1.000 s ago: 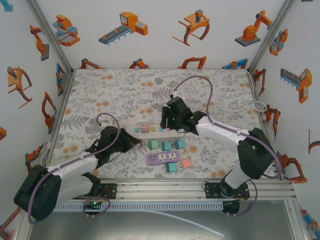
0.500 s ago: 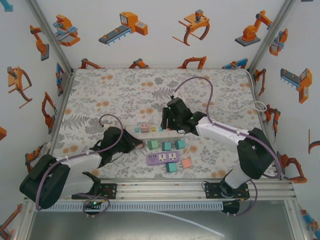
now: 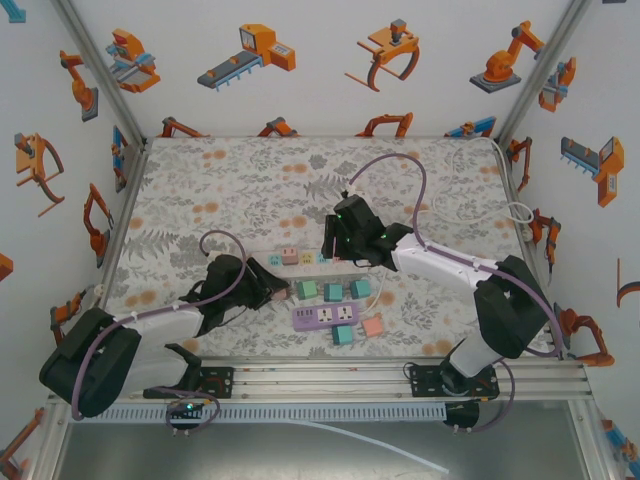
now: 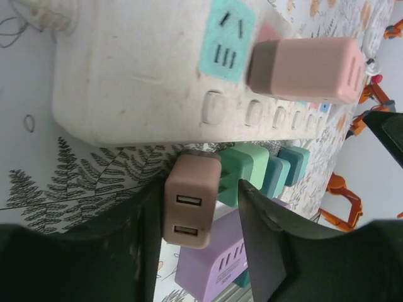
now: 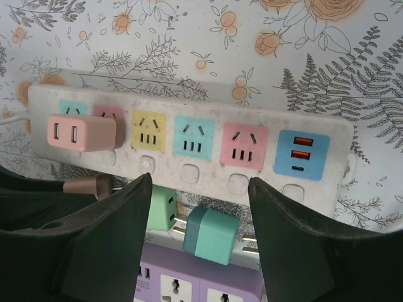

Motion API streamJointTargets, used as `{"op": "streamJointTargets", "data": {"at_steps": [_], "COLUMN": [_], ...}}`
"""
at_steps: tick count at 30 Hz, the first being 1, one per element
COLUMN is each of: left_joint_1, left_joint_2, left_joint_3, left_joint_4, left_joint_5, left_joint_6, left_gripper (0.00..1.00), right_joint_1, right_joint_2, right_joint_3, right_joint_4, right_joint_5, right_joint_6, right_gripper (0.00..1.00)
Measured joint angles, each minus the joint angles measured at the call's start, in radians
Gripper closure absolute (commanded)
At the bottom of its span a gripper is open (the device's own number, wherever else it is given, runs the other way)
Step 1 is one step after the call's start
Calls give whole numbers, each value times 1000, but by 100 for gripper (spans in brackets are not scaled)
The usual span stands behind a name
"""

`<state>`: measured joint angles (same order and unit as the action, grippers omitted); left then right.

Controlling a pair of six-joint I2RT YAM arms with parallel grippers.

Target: Pull the plug off the socket

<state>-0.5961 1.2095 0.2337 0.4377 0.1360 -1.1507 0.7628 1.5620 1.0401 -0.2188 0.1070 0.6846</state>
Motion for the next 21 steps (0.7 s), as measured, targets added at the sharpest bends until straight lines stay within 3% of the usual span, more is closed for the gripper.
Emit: {"op": "streamJointTargets", "data": {"at_steps": [6, 12, 21], "left_joint_1": [0, -1, -2], "left_joint_2": [-2, -48, -142], "left_joint_3": [1, 9, 27], "left_joint_4": [11, -17, -156], "left_joint_5": [3, -5, -43], "left_joint_6": [-2, 4, 61], "left_gripper": [40, 15, 0], "right_joint_1": [0, 0, 0], "right_joint_2": [1, 1, 1], "right_joint_3": [0, 0, 2], "right_joint_4": [0, 0, -6], "right_joint_5": [0, 11, 38], "right_joint_6": [0, 0, -24], "right_gripper": [41, 41, 41]}}
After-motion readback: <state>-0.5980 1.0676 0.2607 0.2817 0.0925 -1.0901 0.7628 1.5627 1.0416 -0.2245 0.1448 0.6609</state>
